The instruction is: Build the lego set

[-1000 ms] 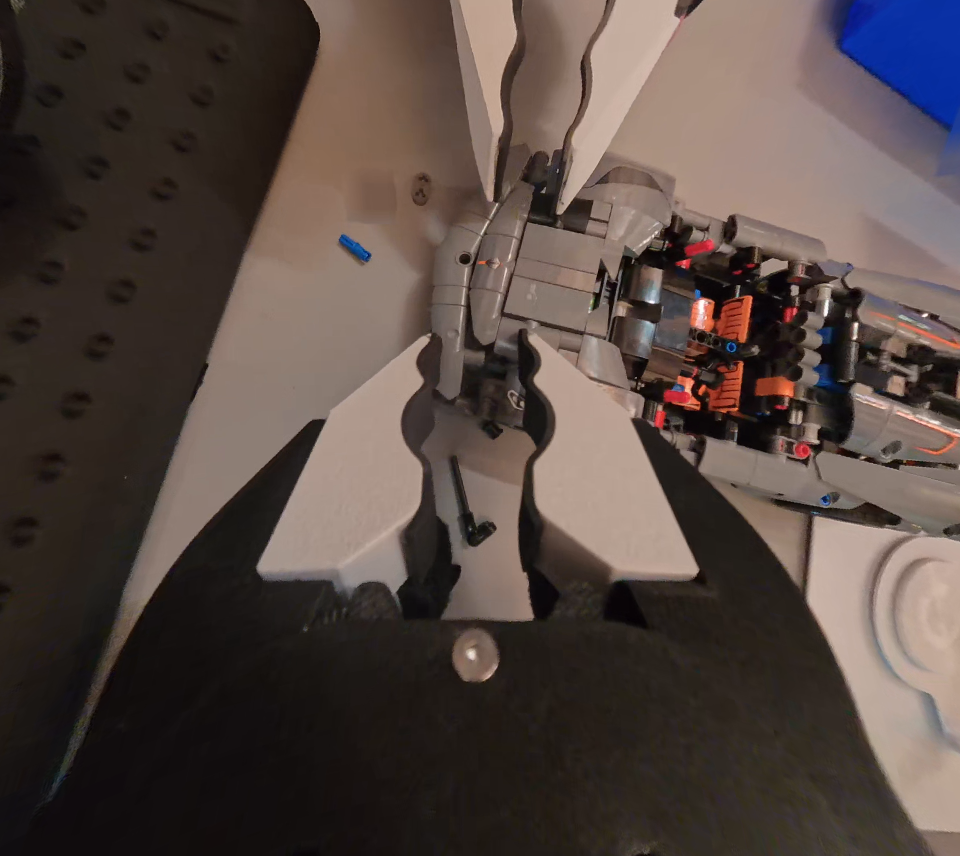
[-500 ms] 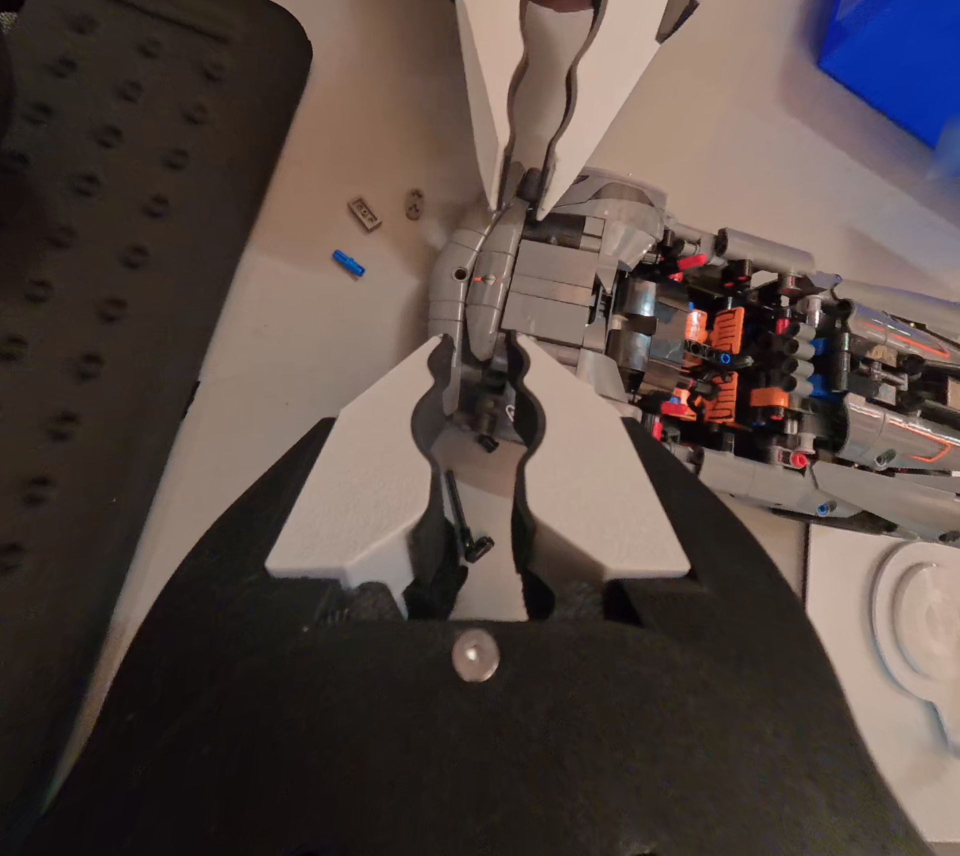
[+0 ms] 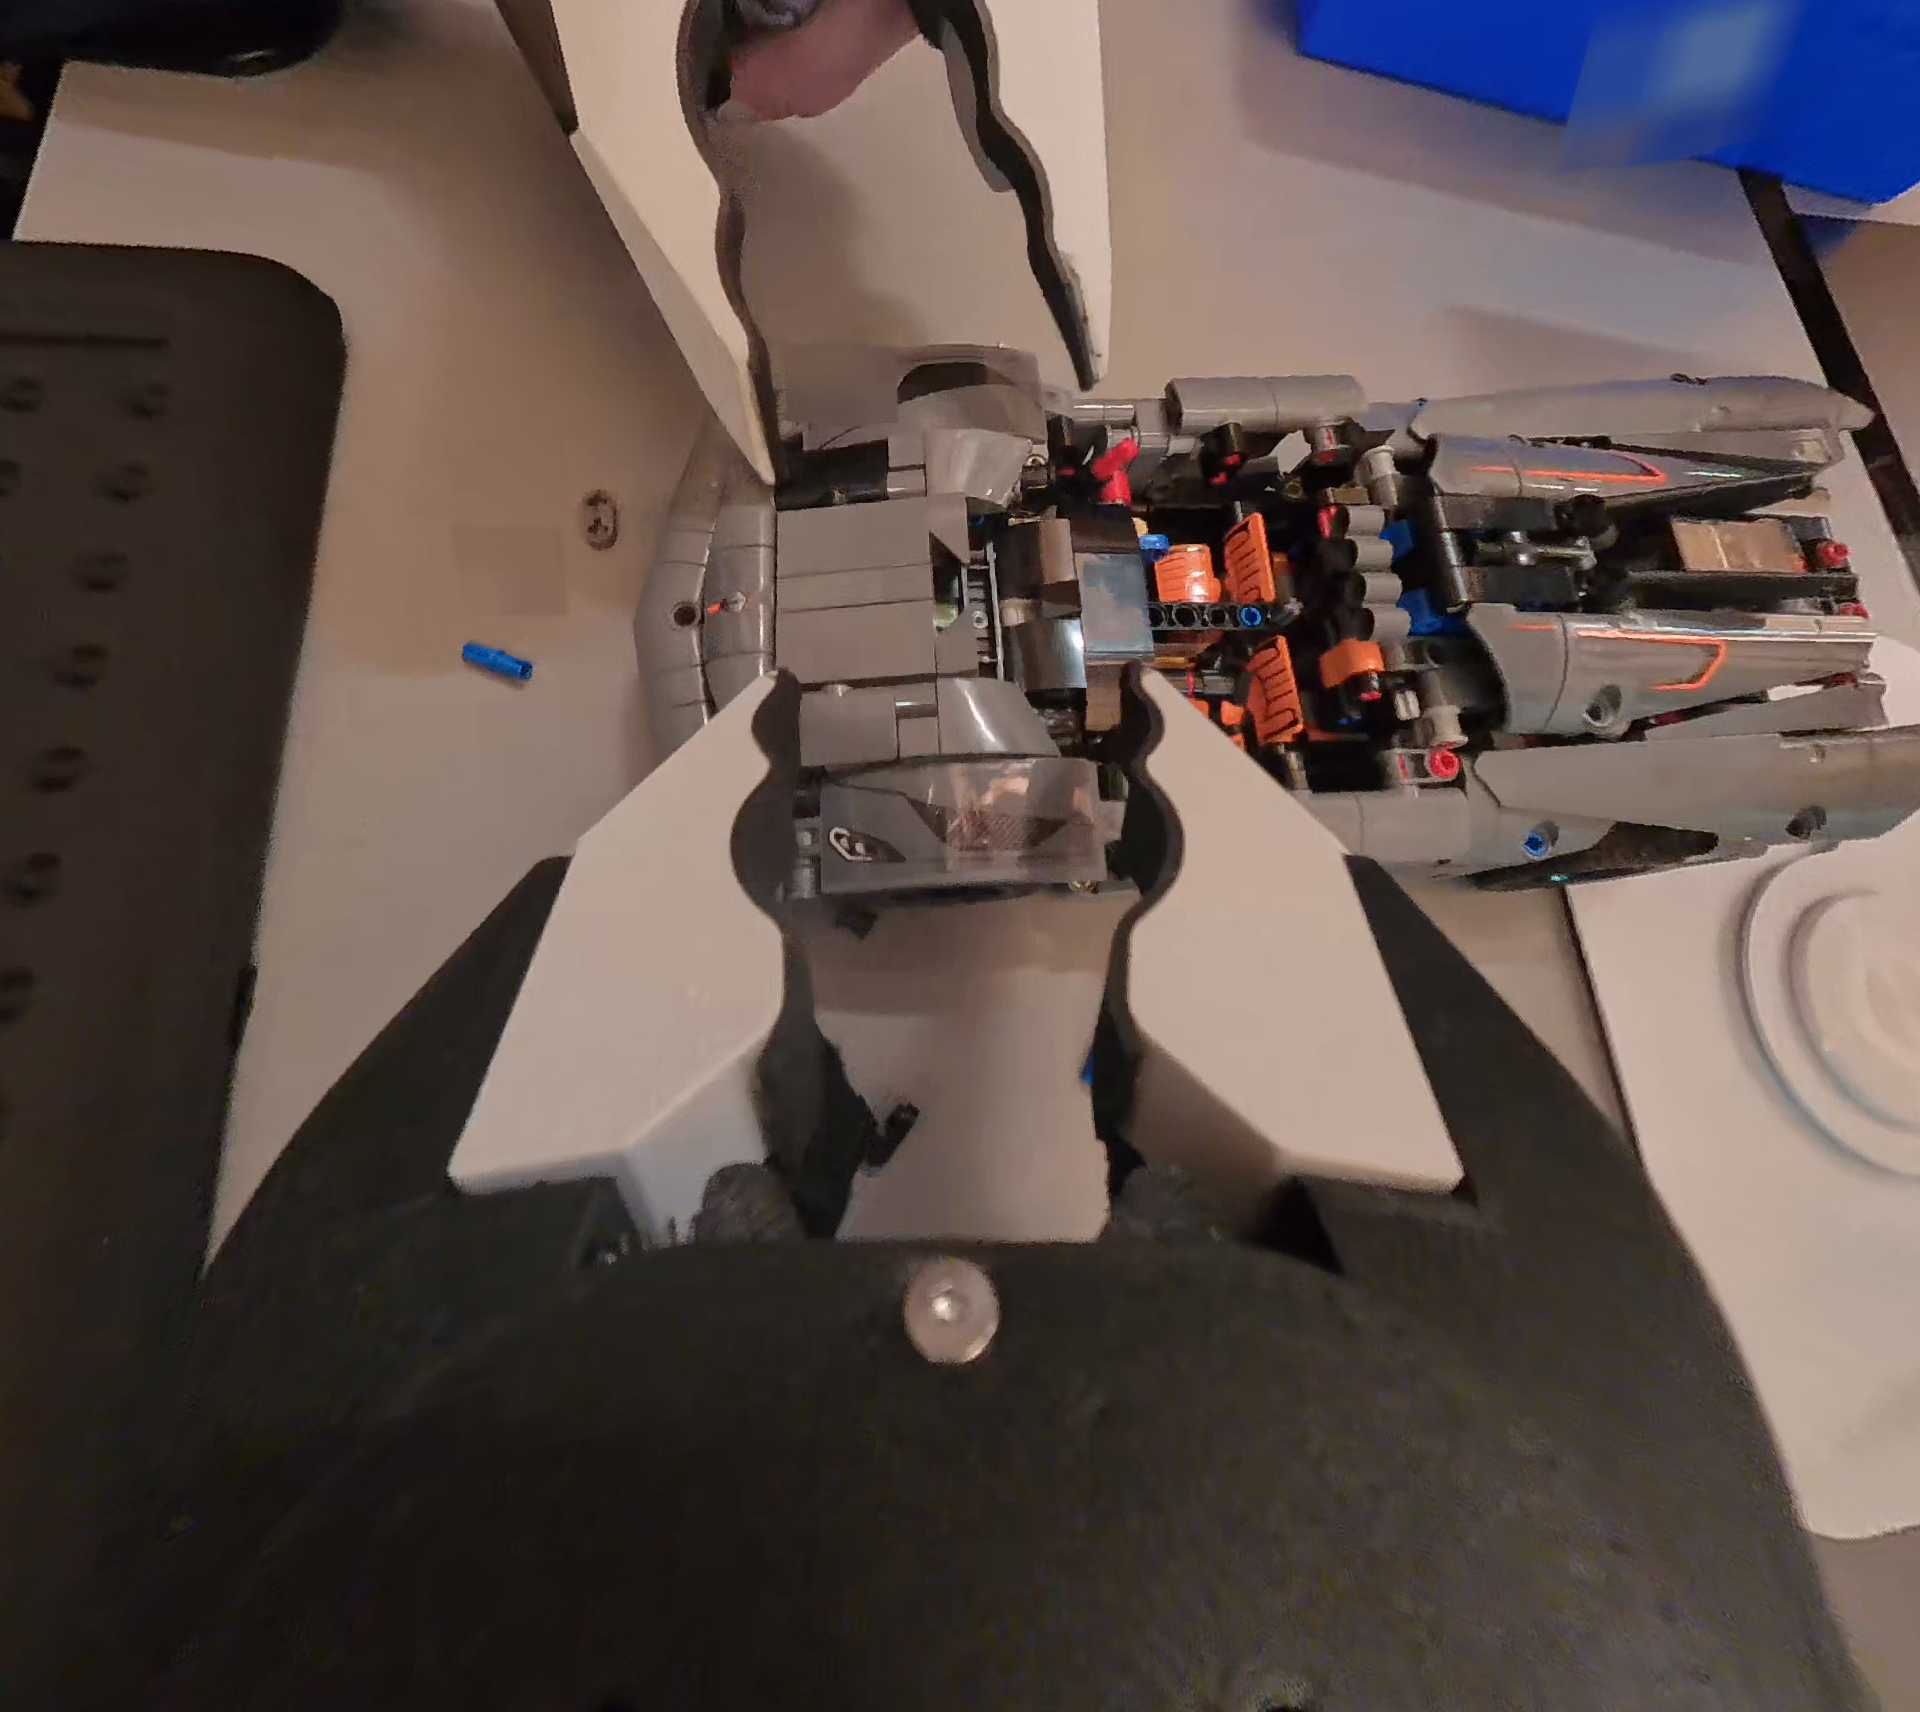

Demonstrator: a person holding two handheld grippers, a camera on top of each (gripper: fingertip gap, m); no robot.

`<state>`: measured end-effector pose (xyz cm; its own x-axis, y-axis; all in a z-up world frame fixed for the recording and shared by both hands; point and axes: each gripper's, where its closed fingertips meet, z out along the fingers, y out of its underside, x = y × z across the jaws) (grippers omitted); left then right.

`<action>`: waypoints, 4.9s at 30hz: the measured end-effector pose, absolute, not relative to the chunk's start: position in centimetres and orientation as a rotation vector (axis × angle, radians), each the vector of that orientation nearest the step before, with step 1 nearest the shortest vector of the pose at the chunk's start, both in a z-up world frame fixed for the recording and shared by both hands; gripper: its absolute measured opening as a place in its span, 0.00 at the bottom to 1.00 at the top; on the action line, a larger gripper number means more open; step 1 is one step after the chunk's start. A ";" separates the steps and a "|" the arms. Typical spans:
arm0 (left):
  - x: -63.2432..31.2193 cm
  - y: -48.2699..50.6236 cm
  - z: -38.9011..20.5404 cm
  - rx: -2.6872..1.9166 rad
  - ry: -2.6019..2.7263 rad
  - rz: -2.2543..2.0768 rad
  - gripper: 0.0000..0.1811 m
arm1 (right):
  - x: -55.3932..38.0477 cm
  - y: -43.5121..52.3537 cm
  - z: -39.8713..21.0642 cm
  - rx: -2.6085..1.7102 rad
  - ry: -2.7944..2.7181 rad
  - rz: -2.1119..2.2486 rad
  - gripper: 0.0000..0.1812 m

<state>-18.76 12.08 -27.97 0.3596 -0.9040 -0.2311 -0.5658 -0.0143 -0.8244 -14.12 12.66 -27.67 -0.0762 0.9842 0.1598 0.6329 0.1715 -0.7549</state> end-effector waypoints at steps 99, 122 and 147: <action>-24.2 8.6 -33.3 -2.146 1.113 -0.519 0.28 | -12.8 10.5 -30.8 -1.971 -1.758 1.226 0.44; -24.4 10.6 -26.1 -2.057 0.693 -0.104 0.59 | -9.5 15.4 -28.5 -1.979 -1.606 1.036 0.38; -22.4 13.8 -32.0 -2.604 0.856 0.063 0.78 | -9.2 15.8 -26.9 -1.868 -1.596 1.031 0.35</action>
